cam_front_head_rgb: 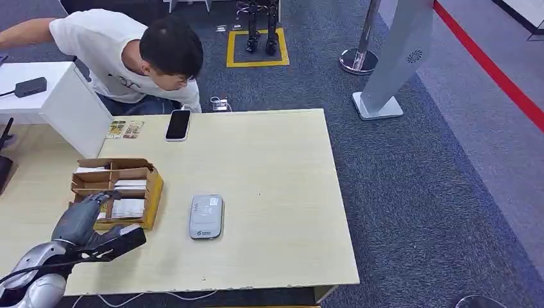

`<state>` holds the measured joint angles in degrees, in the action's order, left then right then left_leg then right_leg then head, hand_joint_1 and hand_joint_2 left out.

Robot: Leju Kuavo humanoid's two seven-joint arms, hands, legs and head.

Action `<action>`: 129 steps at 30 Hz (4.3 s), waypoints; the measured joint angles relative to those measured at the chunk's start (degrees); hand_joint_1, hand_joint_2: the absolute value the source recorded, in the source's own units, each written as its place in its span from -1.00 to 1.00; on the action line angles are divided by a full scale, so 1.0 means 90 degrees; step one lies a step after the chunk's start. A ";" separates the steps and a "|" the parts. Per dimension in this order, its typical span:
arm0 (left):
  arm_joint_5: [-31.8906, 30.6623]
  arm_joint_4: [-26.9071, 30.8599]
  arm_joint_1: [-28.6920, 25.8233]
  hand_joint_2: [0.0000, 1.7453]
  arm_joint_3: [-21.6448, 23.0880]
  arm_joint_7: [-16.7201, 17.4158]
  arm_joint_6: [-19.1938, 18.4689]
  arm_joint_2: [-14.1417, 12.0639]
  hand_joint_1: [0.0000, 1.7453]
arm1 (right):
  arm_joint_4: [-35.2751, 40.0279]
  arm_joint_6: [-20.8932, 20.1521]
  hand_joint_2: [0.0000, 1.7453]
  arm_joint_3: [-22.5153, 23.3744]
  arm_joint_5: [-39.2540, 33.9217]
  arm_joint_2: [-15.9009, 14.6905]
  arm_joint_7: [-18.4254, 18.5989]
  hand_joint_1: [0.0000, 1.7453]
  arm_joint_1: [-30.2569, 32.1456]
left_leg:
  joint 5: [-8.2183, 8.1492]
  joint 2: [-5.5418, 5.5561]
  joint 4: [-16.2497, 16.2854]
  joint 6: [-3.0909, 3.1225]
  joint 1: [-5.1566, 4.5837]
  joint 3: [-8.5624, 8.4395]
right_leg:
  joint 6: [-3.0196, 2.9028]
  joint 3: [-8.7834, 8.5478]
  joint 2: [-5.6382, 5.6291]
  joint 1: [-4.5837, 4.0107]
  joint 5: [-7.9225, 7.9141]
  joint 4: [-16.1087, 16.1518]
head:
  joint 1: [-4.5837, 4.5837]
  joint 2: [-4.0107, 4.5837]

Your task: Pass the card to the sensor for recognition and then transmit it.

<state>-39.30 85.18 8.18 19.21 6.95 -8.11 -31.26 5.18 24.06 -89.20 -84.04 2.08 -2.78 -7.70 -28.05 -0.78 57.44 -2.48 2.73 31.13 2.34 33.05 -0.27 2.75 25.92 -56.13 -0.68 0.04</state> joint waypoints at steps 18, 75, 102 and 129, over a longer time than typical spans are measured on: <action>0.0185 0.0000 -0.0011 1.00 0.0019 0.0002 -0.0170 -0.0304 1.00 | 0.0000 0.0002 -1.00 0.0000 -0.0002 0.0000 -0.0007 -1.00 -0.0001 | 0.0000 0.0000 0.0000 0.0000 0.0000 -0.0001 | 0.0000 -0.0001 0.0000 0.0000 0.0000 0.0000 | -0.0002 0.0000; -0.1309 -0.0763 0.1861 1.00 -0.0401 0.0619 0.0568 -0.0753 1.00 | 0.0058 -0.0124 -1.00 0.0000 0.0673 0.0000 0.0138 -1.00 -0.0076 | 0.0017 0.0002 0.0001 -0.0018 0.0007 -0.0004 | -0.0014 0.0002 -0.0001 -0.0007 -0.0015 -0.0004 | -0.0007 0.0000; -0.1321 -0.1758 0.2723 -1.00 -0.0415 0.0299 0.0446 0.0097 -1.00 | 0.0087 -0.0138 -1.00 0.0000 0.0556 0.0000 0.0085 -1.00 -0.0097 | 0.0019 -0.0006 0.0002 -0.0017 0.0007 -0.0005 | -0.0017 0.0008 -0.0012 -0.0007 -0.0018 -0.0004 | -0.0007 0.0000; -0.0813 -0.1800 0.2879 -1.00 -0.0432 0.0211 0.0599 0.0335 -1.00 | 0.0085 -0.0129 -1.00 0.0000 0.0452 0.0000 0.0078 -1.00 -0.0080 | 0.0021 -0.0003 0.0002 -0.0019 0.0007 -0.0003 | -0.0019 0.0007 -0.0009 -0.0007 -0.0020 -0.0009 | -0.0007 0.0000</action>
<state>-46.62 68.98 34.10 15.32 8.85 -2.71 -28.24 5.94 22.91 -89.20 -79.97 2.08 -2.08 -8.43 -27.85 -0.81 57.46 -2.65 2.80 31.11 2.16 33.11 -0.35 2.69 25.74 -56.21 -0.74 0.04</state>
